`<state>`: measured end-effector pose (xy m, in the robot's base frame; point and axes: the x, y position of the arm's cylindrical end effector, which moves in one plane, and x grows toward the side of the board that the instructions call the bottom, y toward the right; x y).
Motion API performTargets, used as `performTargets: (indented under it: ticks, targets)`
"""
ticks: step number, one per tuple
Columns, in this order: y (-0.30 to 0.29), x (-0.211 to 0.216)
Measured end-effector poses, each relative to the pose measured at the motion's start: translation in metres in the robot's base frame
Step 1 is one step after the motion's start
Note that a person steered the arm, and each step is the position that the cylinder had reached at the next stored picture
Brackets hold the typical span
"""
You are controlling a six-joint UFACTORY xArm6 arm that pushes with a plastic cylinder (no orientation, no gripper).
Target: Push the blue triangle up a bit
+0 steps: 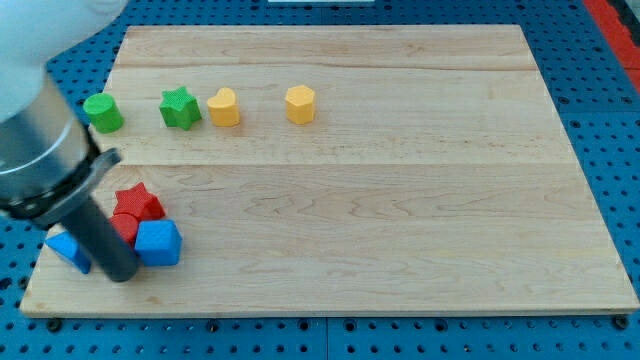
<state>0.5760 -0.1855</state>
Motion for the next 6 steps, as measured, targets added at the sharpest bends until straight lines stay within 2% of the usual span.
performTargets:
  ticks: [2, 3, 5, 6]
  targets:
    - [0.018, -0.019]
    - [0.036, 0.012]
    - [-0.086, 0.016]
    - [-0.086, 0.016]
